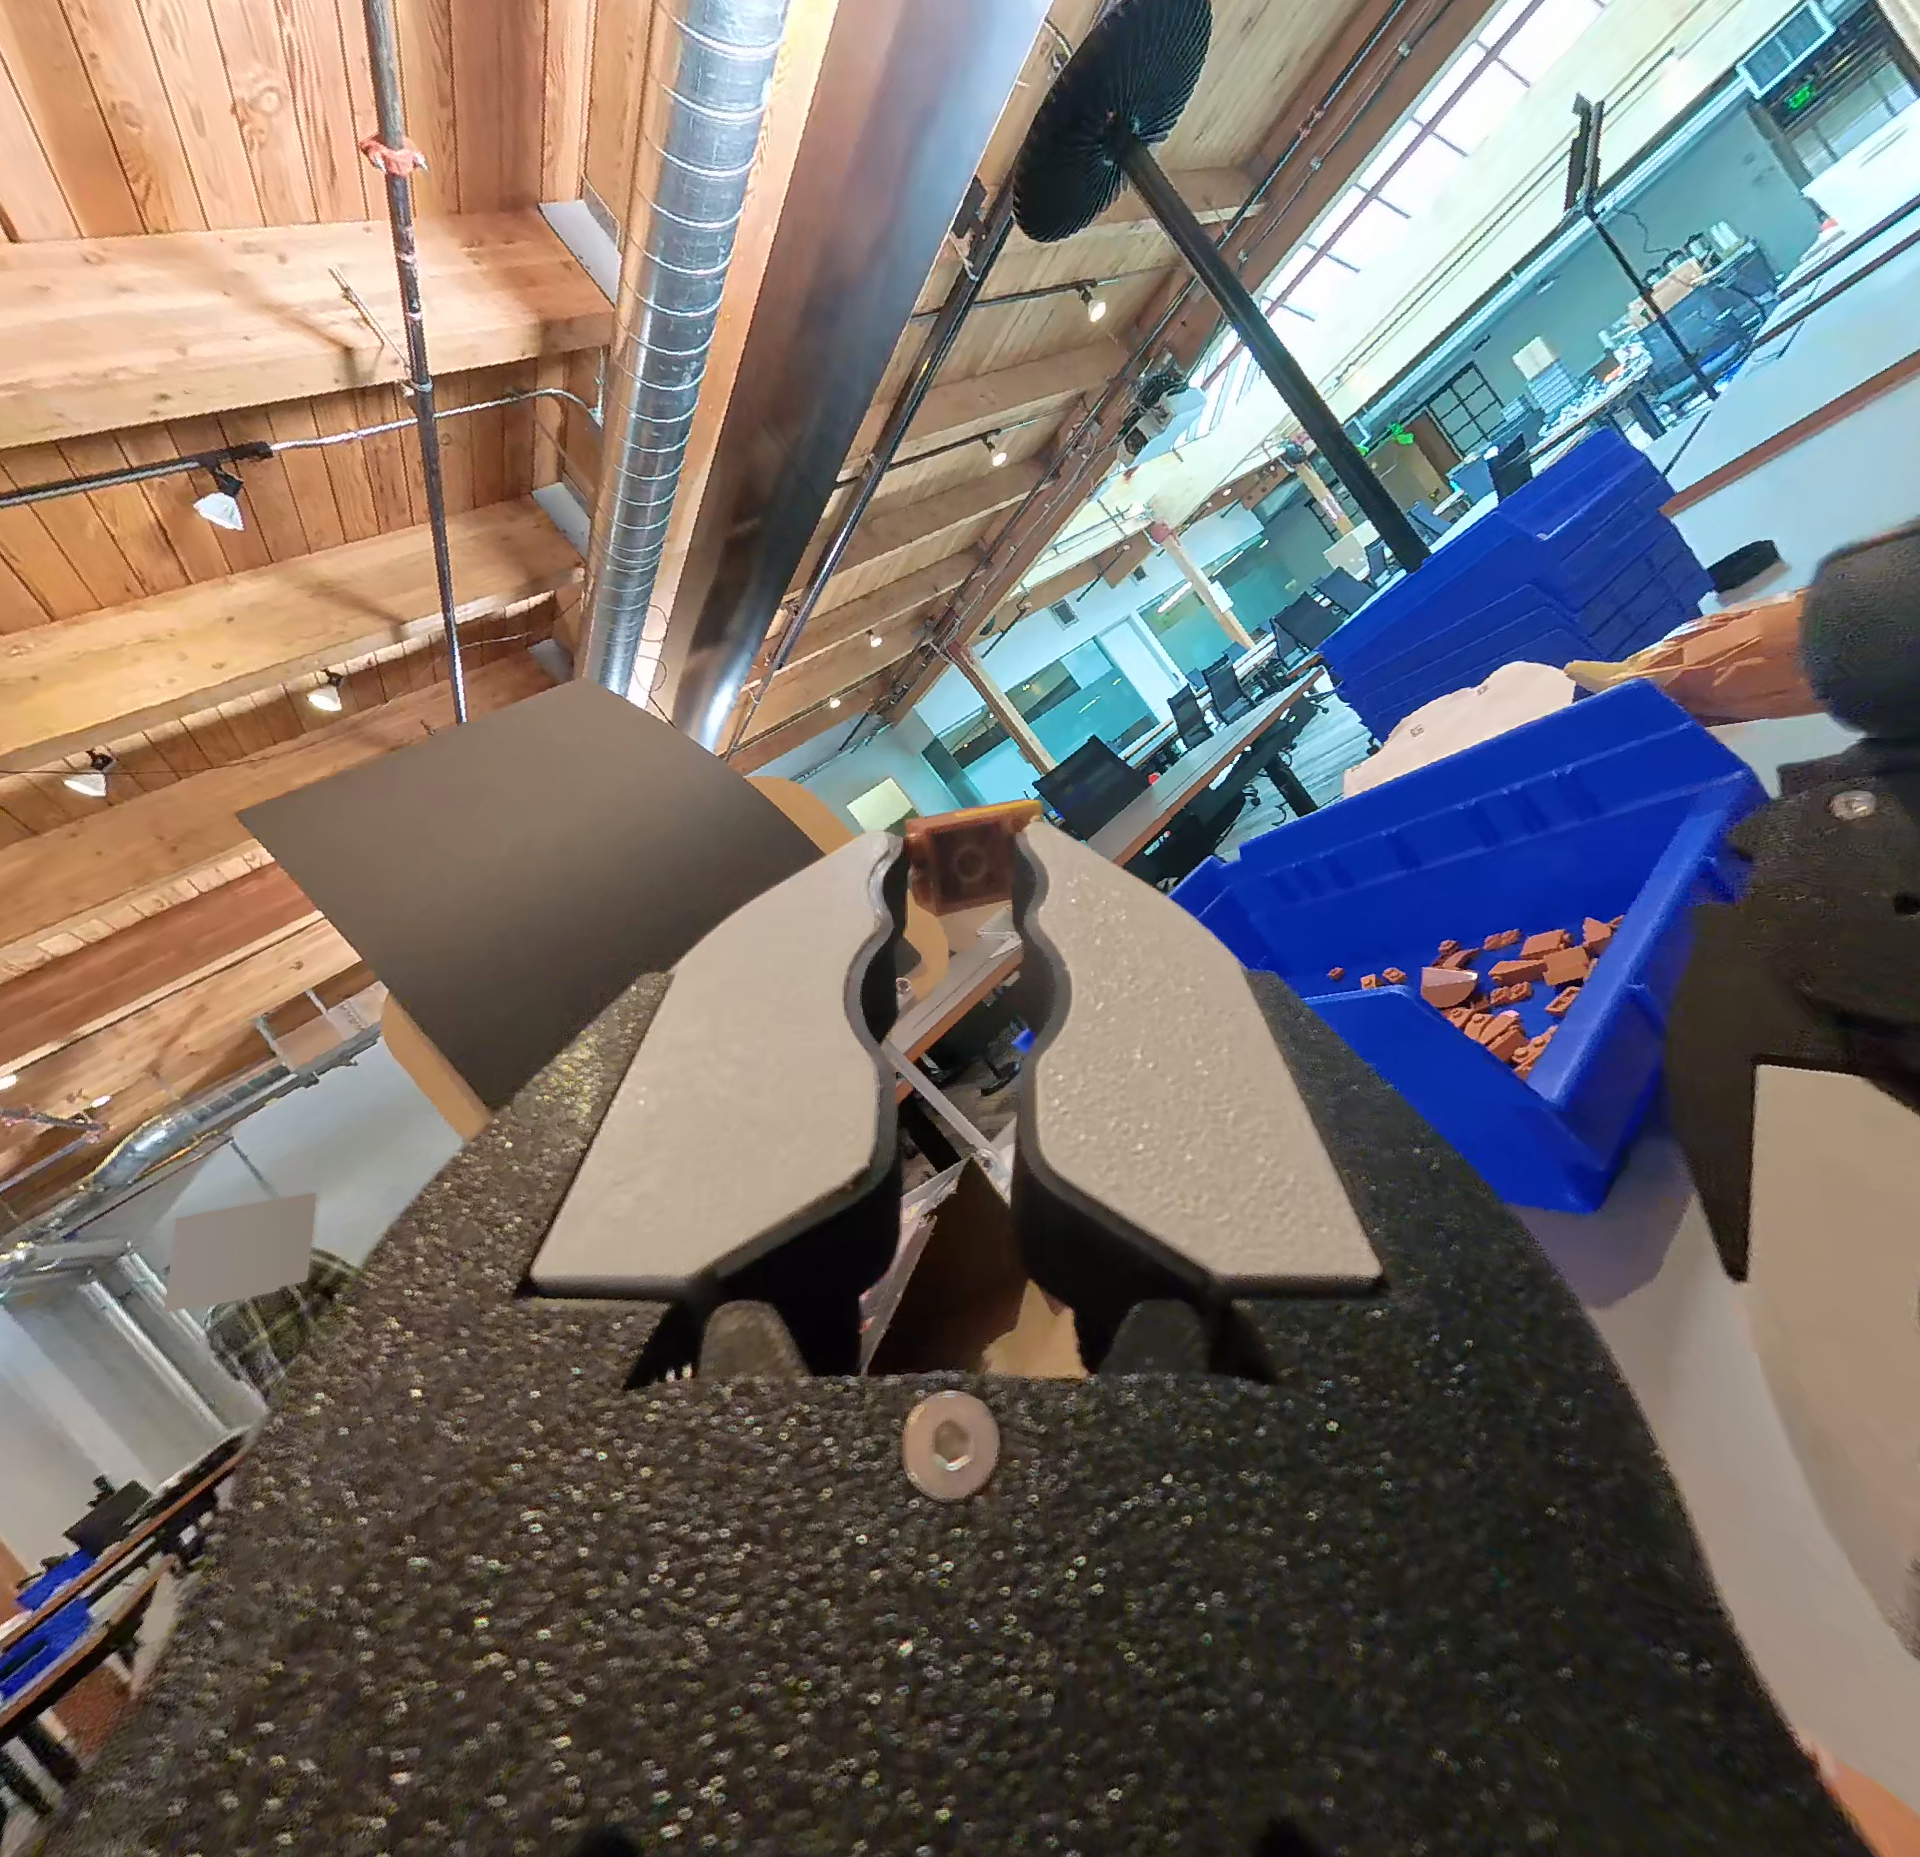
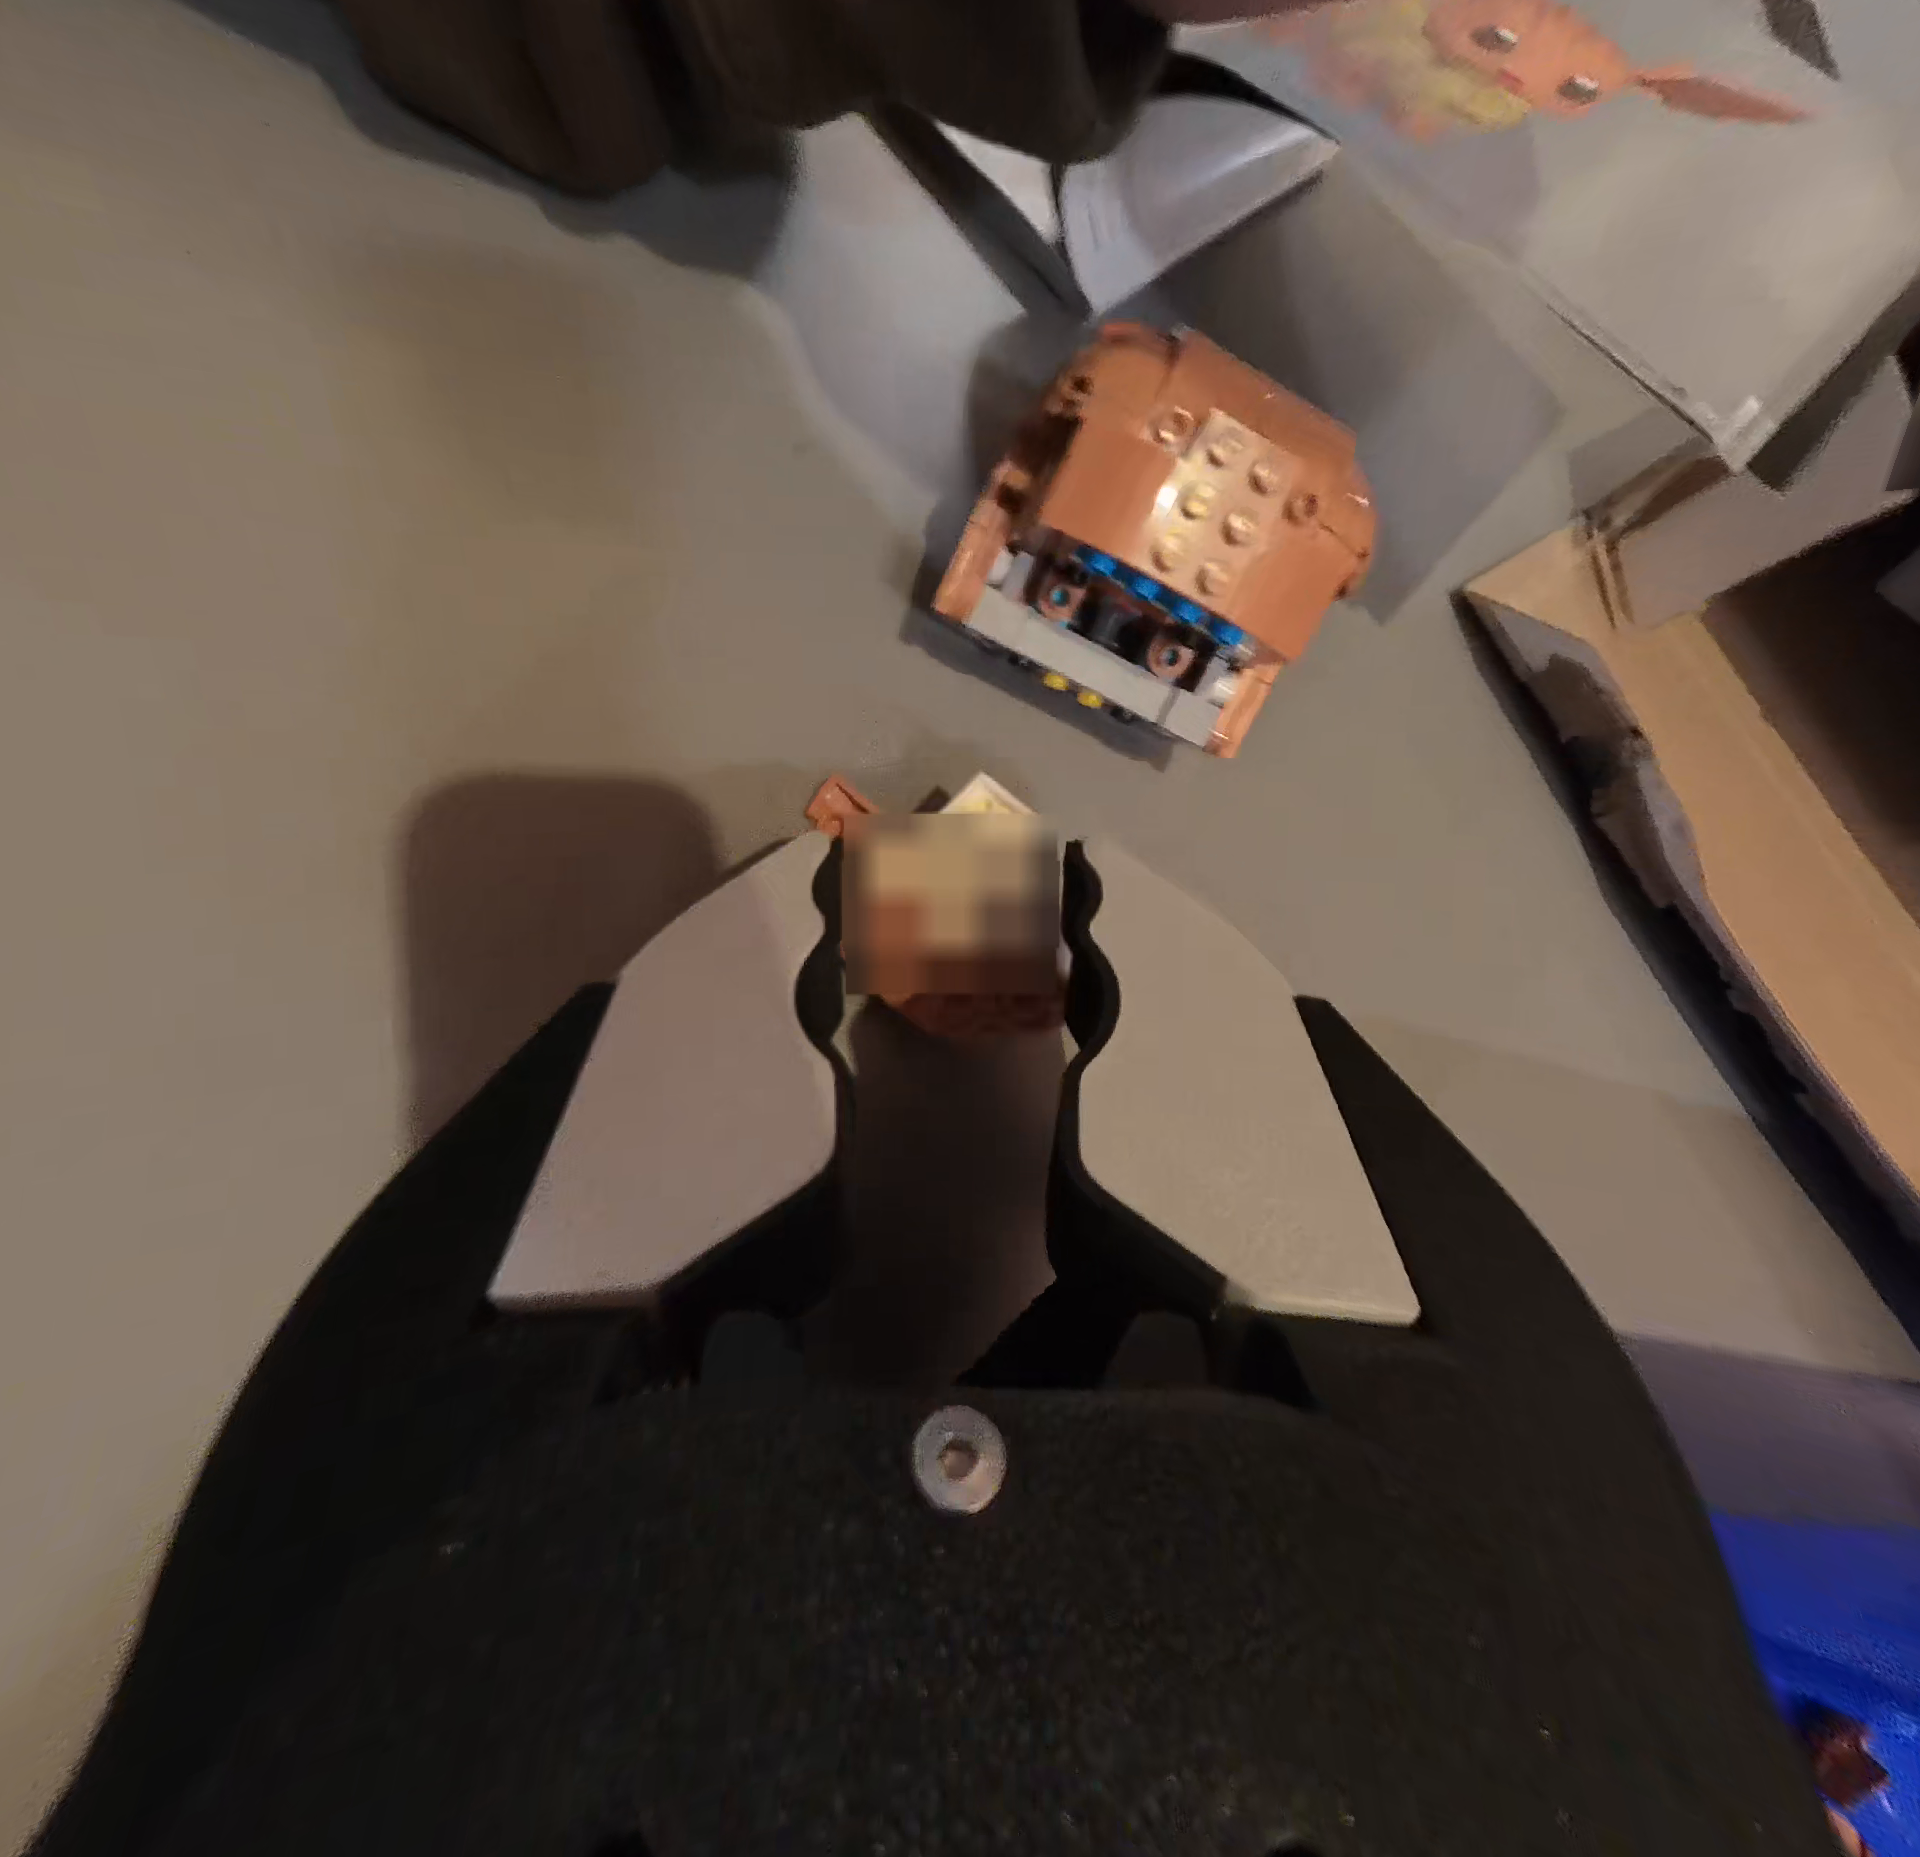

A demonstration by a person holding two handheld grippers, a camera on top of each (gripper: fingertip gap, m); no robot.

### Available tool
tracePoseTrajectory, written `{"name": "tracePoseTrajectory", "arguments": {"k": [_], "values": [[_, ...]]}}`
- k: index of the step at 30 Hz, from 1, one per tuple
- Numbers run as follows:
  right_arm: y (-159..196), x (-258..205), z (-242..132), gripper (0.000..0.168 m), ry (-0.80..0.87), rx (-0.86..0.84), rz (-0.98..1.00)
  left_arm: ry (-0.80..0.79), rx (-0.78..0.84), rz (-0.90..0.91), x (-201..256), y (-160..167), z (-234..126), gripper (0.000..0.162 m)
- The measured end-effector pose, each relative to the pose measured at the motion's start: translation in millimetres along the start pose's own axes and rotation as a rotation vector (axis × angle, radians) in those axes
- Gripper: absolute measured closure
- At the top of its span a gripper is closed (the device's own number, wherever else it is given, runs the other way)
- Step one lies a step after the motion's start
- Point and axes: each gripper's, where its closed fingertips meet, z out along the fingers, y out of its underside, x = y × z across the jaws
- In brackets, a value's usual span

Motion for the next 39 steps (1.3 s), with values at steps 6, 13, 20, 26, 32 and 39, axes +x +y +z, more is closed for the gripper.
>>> {"name": "tracePoseTrajectory", "arguments": {"k": [6, 13, 20, 26, 32, 39], "values": [[6, 43, -3, 0.132, 0.199, 0.015, 0.067, 0.031, -0.026, -0.043, 6, 12, 2, 0.143], [-48, 44, -16, 0.130, 0.263, 0.242, 0.073, -0.012, -0.036, -0.117, -8, 18, -1, 0.143], [-60, 42, 16, 0.129, 0.381, 0.145, -0.004, -0.023, -0.032, -0.124, -12, 14, 0, 0.143], [-54, 86, 18, 0.133, 0.578, 0.085, 0.069, -0.016, -0.022, -0.129, -11, 12, -1, 0.143], [-54, 106, -24, 0.139, 0.645, 0.302, 0.171, -0.014, 0.007, -0.139, -11, 10, -3, 0.143], [-48, 106, -61, 0.143, 0.688, 0.487, 0.154, 0.004, -0.004, -0.084, -3, 15, -3, 0.143]]}}
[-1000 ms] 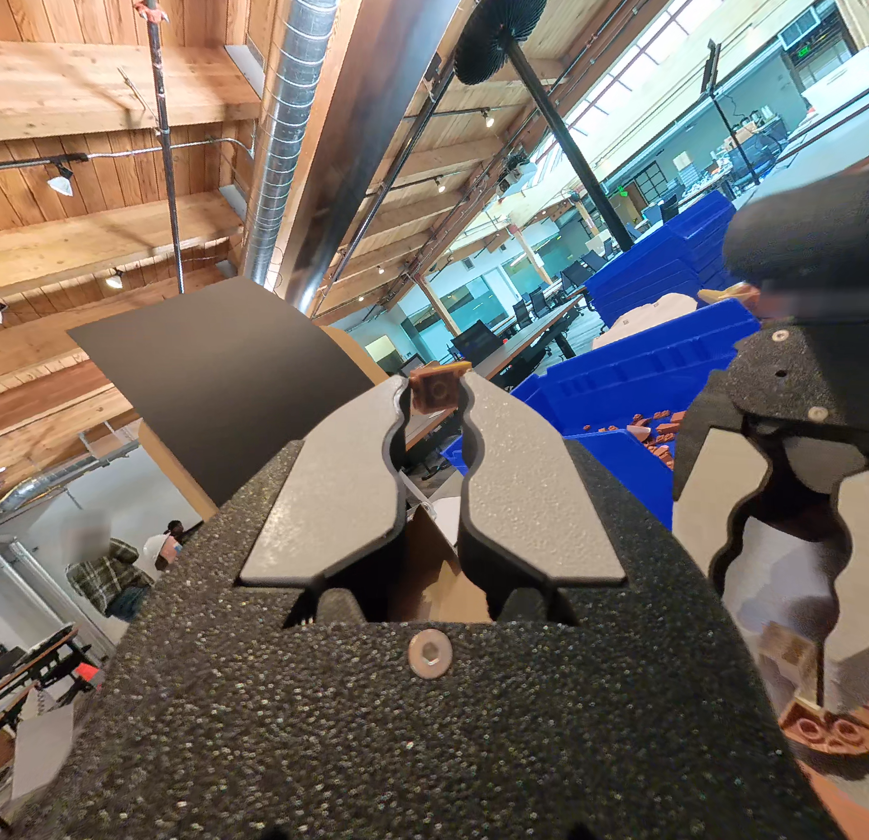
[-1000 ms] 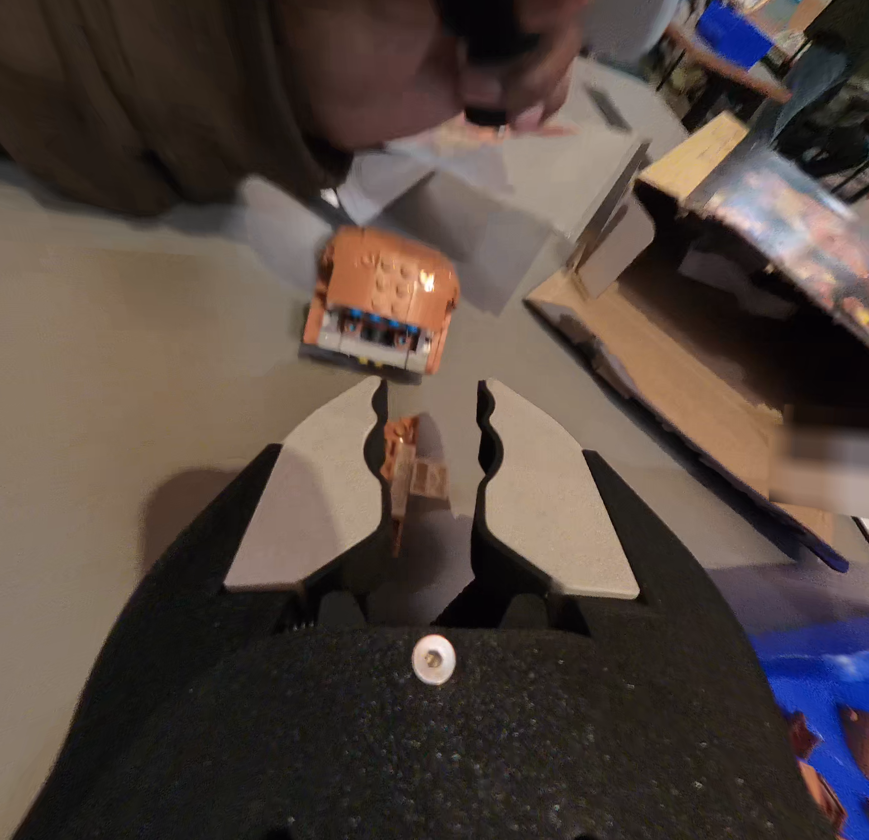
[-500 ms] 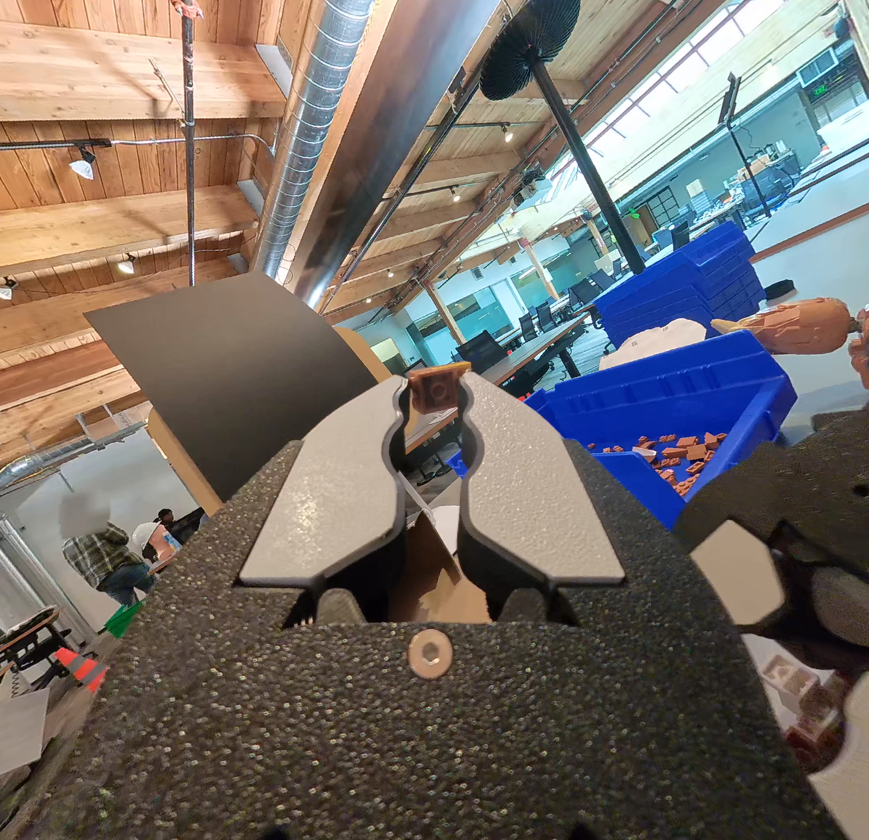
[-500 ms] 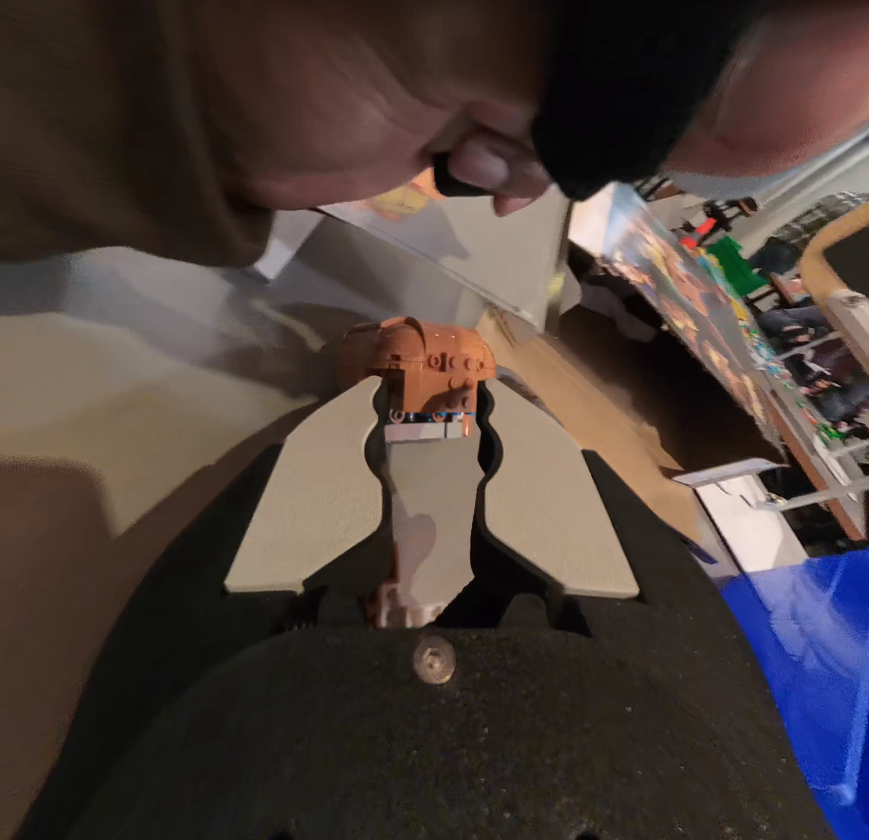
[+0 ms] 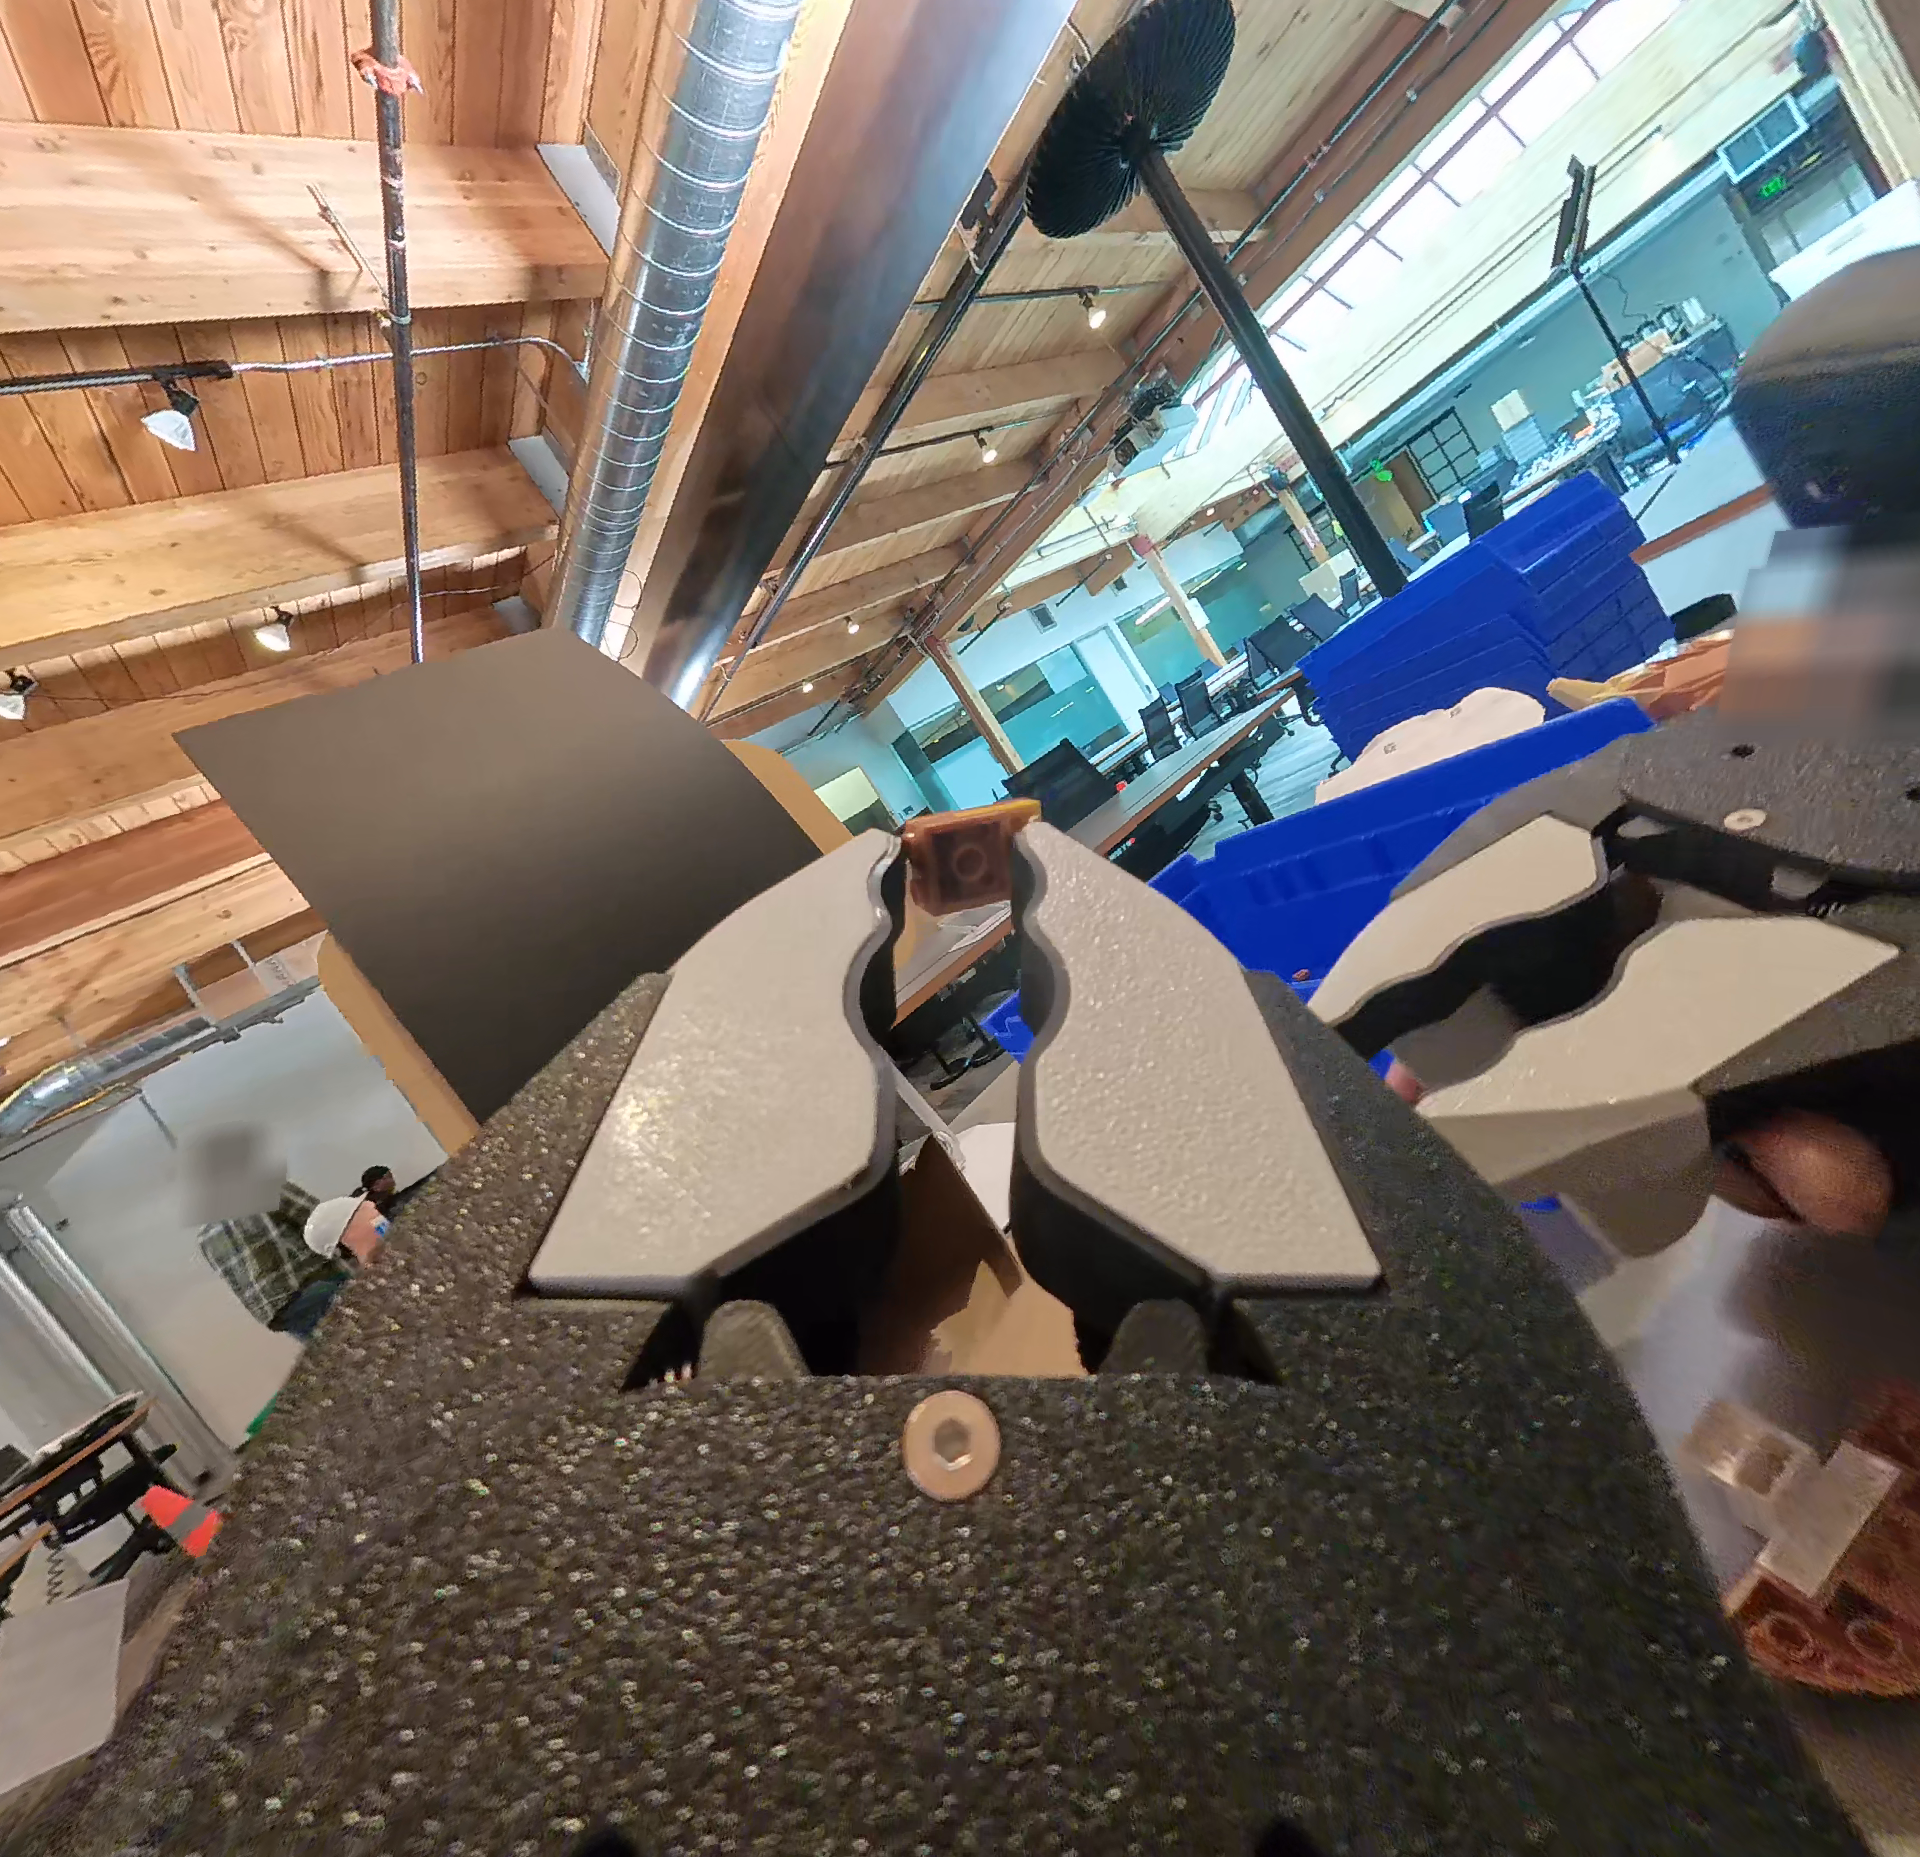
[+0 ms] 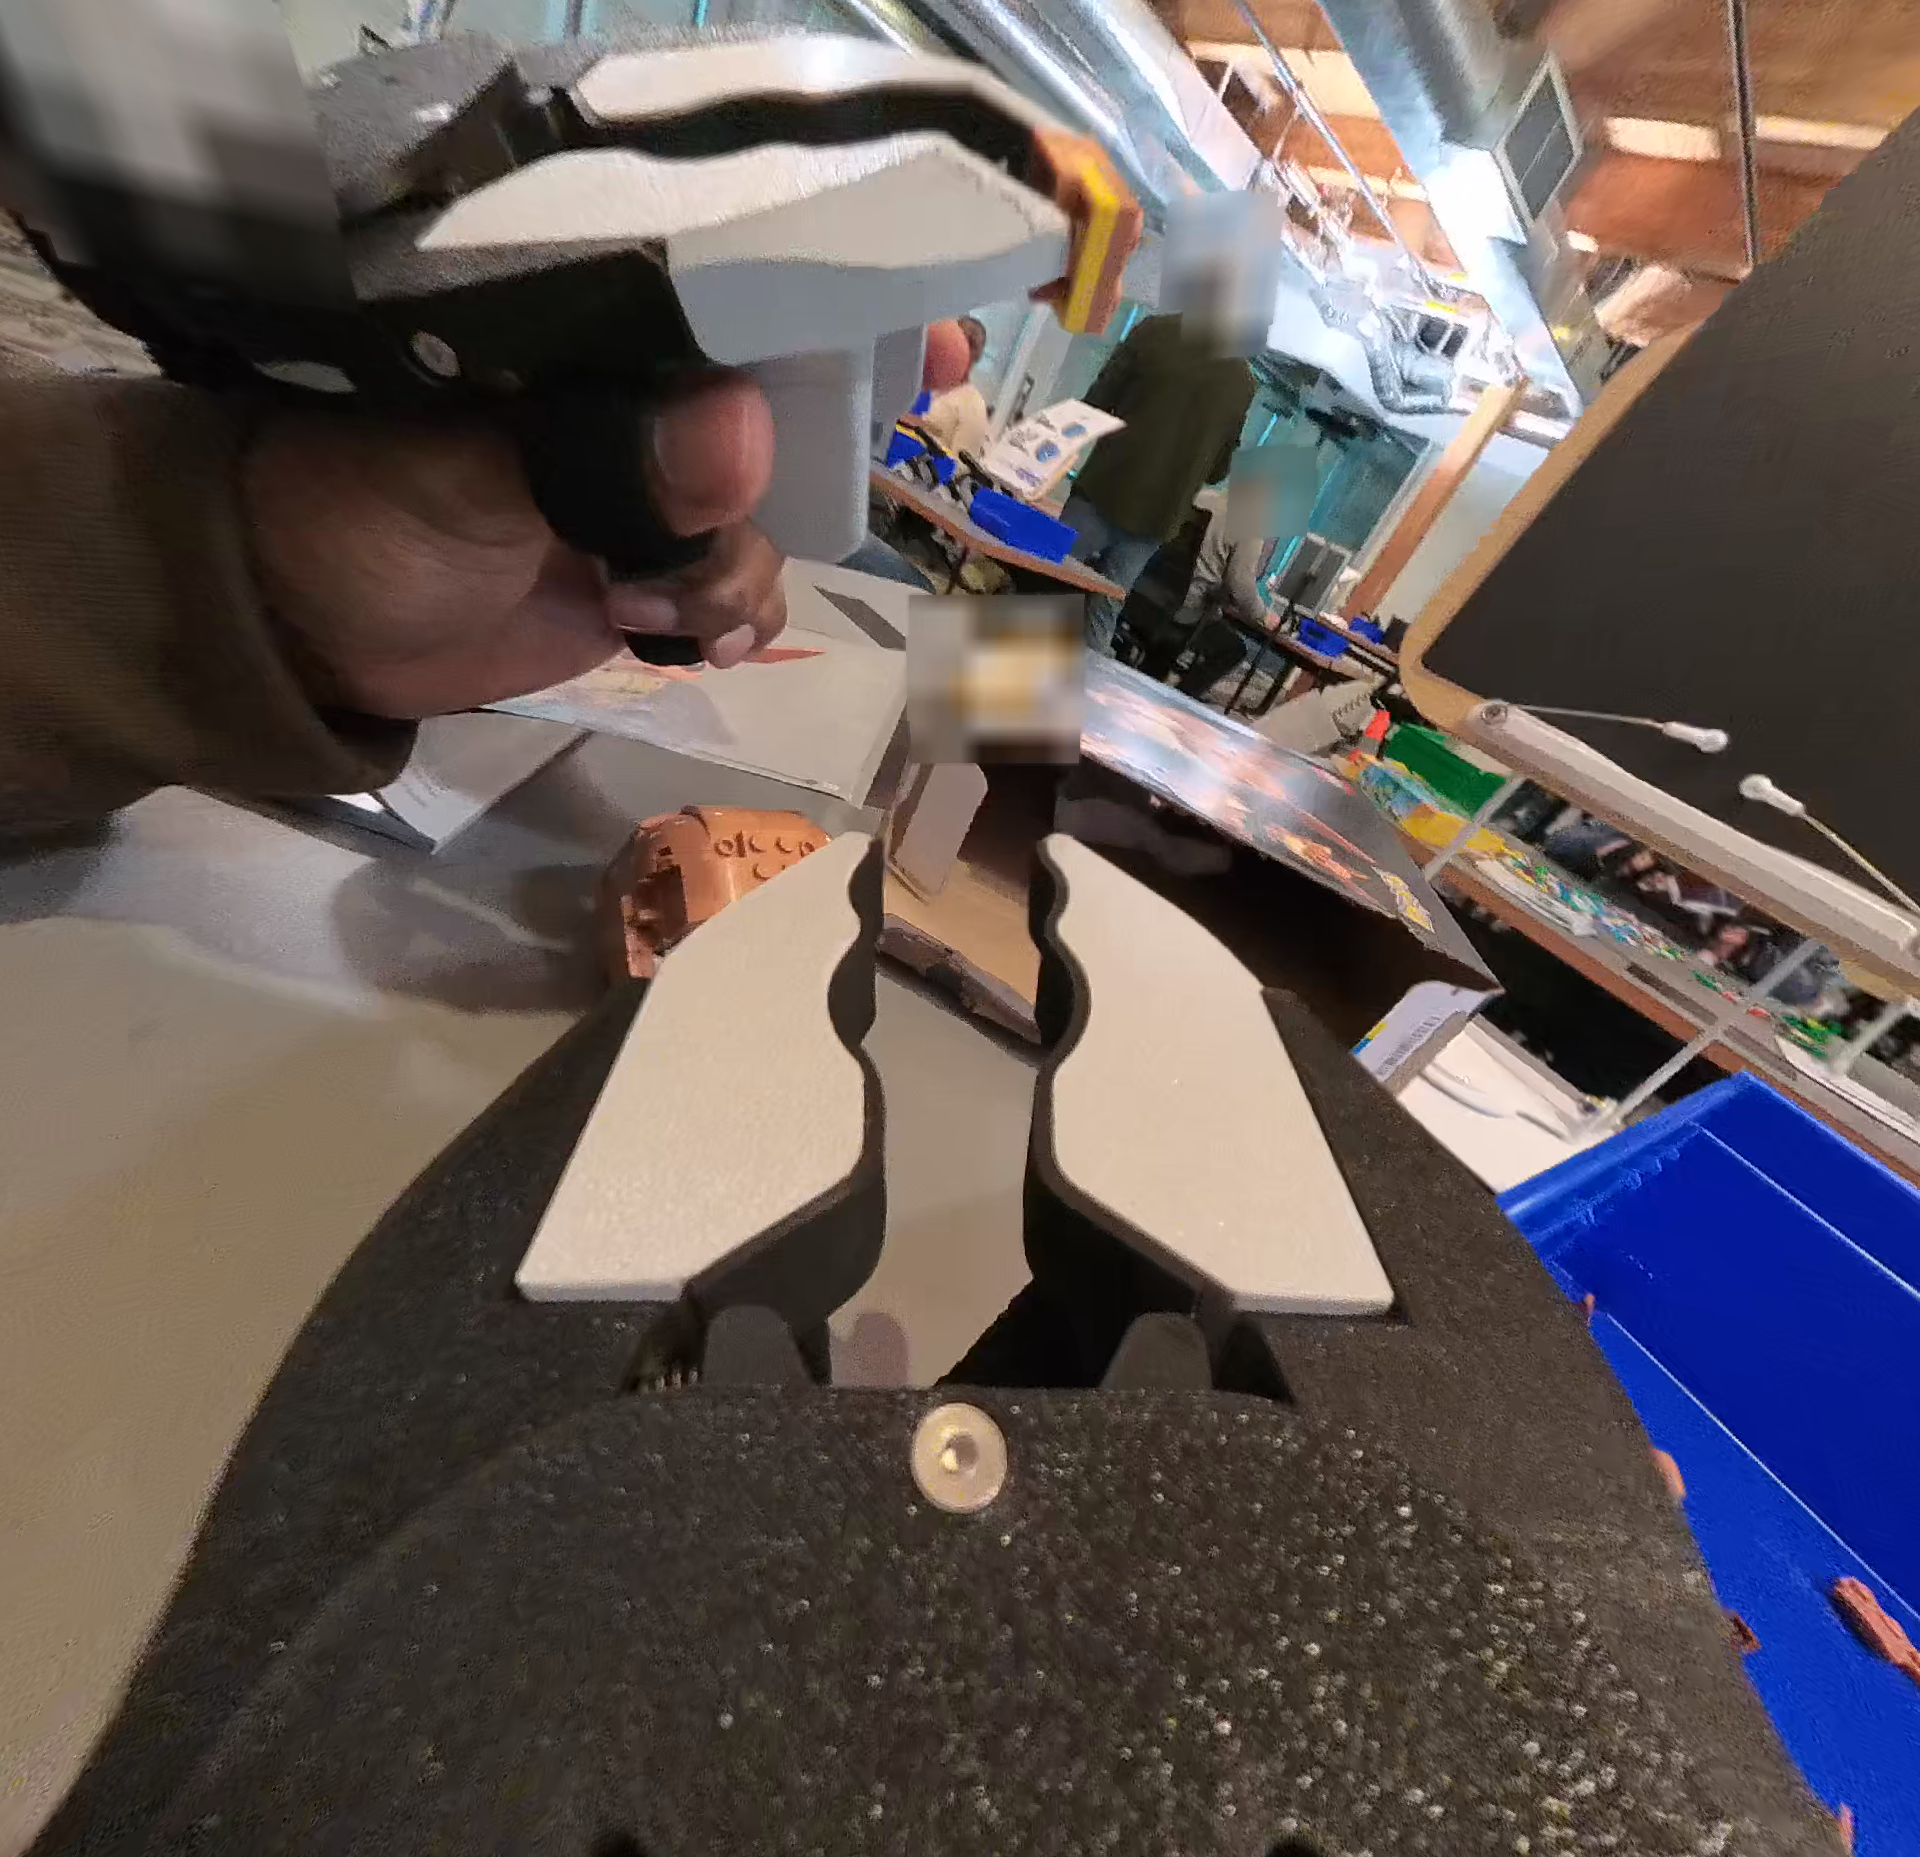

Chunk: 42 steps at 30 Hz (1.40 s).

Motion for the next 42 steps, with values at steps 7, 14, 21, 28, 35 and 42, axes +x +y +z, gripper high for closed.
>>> {"name": "tracePoseTrajectory", "arguments": {"k": [7, 14, 21, 28, 35, 42], "values": [[-16, -1, -12, 0.144, -0.019, 0.121, 0.005, 0.025, -0.021, 0.091, 13, 5, 0, 0.143], [-28, -6, -17, 0.144, -0.044, 0.197, 0.002, 0.039, -0.032, 0.177, 21, 8, -4, 0.143], [-35, -1, -22, 0.145, -0.039, 0.244, 0.032, 0.067, -0.043, 0.216, 30, 14, -4, 0.143], [-40, -2, -25, 0.145, -0.027, 0.258, -0.009, 0.092, -0.049, 0.235, 35, 11, -3, 0.143], [-44, 10, -29, 0.146, 0.099, 0.232, -0.174, 0.143, -0.041, -0.102, 35, -2, 1, 0.143], [-47, 7, -31, 0.146, 0.117, 0.231, -0.235, 0.195, -0.087, -0.240, 41, 3, 3, 0.143]]}}
